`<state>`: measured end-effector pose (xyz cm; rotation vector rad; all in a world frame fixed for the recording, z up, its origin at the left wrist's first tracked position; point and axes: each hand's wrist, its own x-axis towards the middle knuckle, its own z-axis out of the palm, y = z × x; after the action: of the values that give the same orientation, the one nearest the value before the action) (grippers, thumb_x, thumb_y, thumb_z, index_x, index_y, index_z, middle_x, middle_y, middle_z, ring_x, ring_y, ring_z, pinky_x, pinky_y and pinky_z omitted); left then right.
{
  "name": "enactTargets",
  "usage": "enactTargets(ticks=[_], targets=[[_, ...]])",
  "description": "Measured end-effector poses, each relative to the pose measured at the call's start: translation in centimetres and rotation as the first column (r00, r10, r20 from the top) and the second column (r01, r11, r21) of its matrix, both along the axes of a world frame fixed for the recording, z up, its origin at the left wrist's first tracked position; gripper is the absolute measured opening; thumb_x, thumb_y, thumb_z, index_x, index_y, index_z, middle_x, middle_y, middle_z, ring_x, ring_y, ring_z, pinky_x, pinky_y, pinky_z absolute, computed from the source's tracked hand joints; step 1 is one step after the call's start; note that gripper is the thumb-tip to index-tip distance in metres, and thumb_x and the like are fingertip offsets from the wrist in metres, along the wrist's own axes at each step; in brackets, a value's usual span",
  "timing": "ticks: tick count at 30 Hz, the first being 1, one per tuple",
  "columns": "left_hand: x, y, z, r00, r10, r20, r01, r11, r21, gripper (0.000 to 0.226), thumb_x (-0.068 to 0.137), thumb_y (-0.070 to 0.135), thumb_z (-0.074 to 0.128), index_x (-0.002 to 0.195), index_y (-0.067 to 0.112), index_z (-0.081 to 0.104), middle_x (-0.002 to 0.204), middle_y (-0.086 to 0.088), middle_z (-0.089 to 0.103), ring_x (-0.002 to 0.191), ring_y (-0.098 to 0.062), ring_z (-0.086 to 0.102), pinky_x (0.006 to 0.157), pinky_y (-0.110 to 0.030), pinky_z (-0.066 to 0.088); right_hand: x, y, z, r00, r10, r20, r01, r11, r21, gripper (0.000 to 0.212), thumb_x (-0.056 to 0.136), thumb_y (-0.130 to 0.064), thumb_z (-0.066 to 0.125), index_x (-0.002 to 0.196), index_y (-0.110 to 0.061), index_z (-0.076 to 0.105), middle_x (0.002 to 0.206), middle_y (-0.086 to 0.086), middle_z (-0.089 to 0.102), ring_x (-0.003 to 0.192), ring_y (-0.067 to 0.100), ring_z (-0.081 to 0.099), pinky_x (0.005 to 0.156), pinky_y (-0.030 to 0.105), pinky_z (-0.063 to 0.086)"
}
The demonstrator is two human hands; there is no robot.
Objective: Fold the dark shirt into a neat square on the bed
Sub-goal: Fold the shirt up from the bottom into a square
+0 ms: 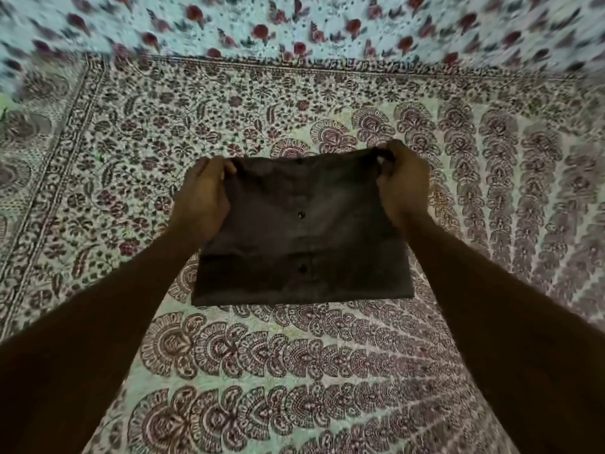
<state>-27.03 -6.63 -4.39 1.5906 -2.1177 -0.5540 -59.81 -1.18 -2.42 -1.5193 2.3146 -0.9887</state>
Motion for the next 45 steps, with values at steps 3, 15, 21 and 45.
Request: enactTargets(ticks=[3,15,21,45], targets=[[-1.6,-1.3,-0.3,0.987,0.065,0.144,-0.066,0.998,0.000,0.034,0.093,0.016,0.049,0.126,0.012,0.059,0.132,-0.021,0.053,0.121,-0.045,0.053,0.103,-0.054,0.045,-0.5,-2.4,-1.0,0.999,-0.037,-0.012,0.038,0.991,0.125,0.027,0.096,-0.014,0.055,0.121,-0.017,0.064,0.116,0.011,0.071,0.103,0.034,0.067,0.089,0.050,0.057],[-4.5,7.7,-6.1,0.885,-0.048,0.464,0.058,0.998,-0.007,0.072,0.095,0.065,0.038,0.160,0.035,0.031,0.174,-0.002,0.017,0.158,-0.031,0.019,0.121,-0.058,0.023,9.7,5.8,-7.4,0.826,0.452,-0.337,-0.345,0.878,0.331,0.056,0.100,-0.048,0.041,0.155,-0.039,0.039,0.173,0.002,0.015,0.158,0.031,0.015,0.116,0.059,0.027],[-4.6,6.9,-7.6,0.897,-0.050,0.438,0.064,0.998,-0.018,0.076,0.094,0.071,0.039,0.163,0.043,0.019,0.175,0.002,0.009,0.160,-0.033,0.013,0.124,-0.061,0.018,6.0,5.1,-8.8,0.837,0.393,-0.380,-0.212,0.875,0.436,0.075,0.089,-0.089,0.027,0.157,-0.061,0.013,0.174,-0.006,0.007,0.161,0.024,0.008,0.123,0.061,0.010],[-2.7,11.2,-2.9,0.891,0.398,0.218,-0.448,0.850,0.276,0.094,0.080,0.051,0.079,0.157,0.030,0.029,0.167,-0.012,0.018,0.150,-0.046,0.023,0.118,-0.063,0.030,7.0,7.1,-5.4,0.911,0.377,-0.165,-0.221,0.786,0.578,0.071,0.100,-0.068,0.039,0.162,-0.045,0.013,0.175,0.002,-0.002,0.160,0.031,-0.005,0.126,0.061,0.005]])
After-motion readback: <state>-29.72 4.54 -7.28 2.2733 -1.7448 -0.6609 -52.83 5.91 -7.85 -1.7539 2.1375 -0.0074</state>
